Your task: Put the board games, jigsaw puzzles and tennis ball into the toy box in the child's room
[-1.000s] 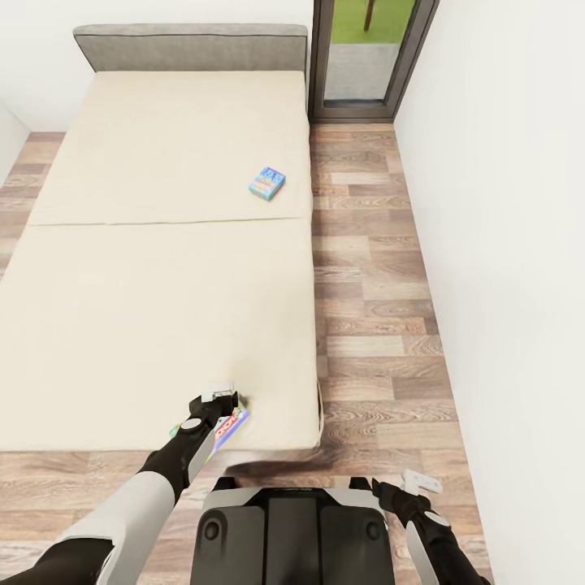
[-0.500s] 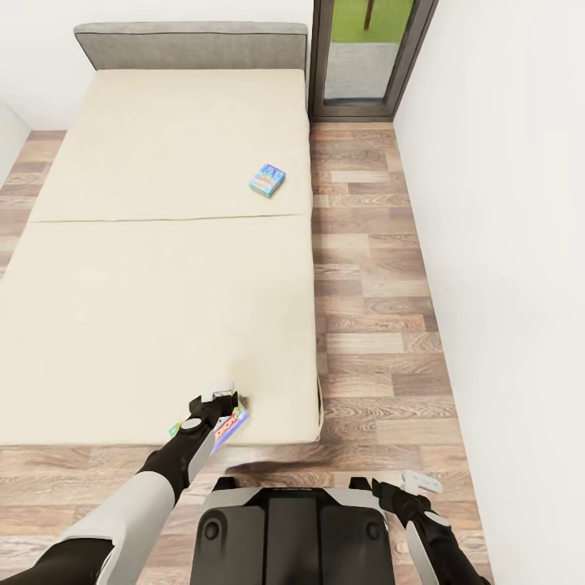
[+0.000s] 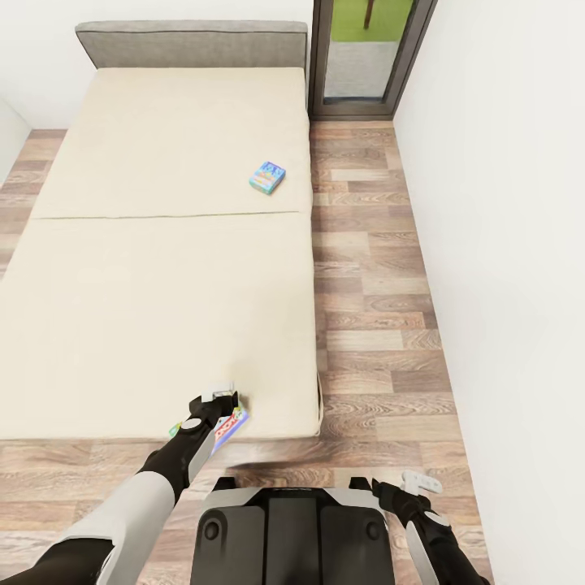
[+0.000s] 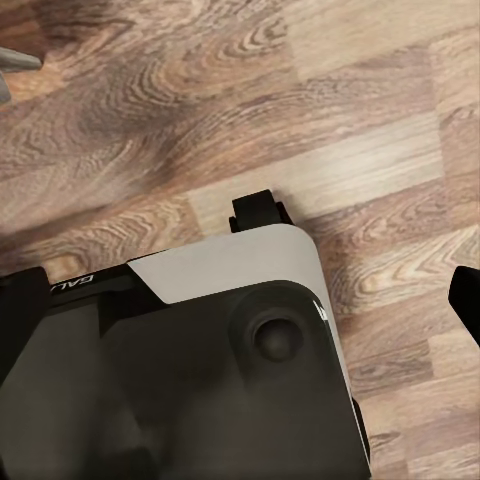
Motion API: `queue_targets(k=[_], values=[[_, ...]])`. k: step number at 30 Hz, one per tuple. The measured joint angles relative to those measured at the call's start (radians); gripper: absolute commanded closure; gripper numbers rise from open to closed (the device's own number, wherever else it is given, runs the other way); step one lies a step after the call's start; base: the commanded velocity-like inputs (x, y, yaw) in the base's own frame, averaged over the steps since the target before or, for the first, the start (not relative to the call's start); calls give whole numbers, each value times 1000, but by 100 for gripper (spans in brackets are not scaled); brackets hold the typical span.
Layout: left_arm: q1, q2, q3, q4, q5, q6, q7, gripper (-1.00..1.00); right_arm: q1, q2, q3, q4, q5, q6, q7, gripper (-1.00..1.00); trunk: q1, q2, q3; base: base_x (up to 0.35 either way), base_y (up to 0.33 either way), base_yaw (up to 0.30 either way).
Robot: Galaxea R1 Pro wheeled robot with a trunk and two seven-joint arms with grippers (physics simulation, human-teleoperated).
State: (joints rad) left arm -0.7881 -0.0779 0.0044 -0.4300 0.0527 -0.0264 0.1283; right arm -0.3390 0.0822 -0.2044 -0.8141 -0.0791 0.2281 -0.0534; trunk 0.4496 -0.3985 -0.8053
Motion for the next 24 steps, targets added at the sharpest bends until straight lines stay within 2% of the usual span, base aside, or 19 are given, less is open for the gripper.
queue_targets(k=[19, 24], values=[[0, 0, 0, 0, 0, 0, 0, -100, 0, -1, -1, 6, -1, 3, -1, -100, 0, 0, 0, -7, 0, 0], [0, 0, 1, 0, 0, 0, 0, -100, 0, -16, -1, 11, -1, 3, -1, -100, 0, 0, 0, 0, 0, 0]])
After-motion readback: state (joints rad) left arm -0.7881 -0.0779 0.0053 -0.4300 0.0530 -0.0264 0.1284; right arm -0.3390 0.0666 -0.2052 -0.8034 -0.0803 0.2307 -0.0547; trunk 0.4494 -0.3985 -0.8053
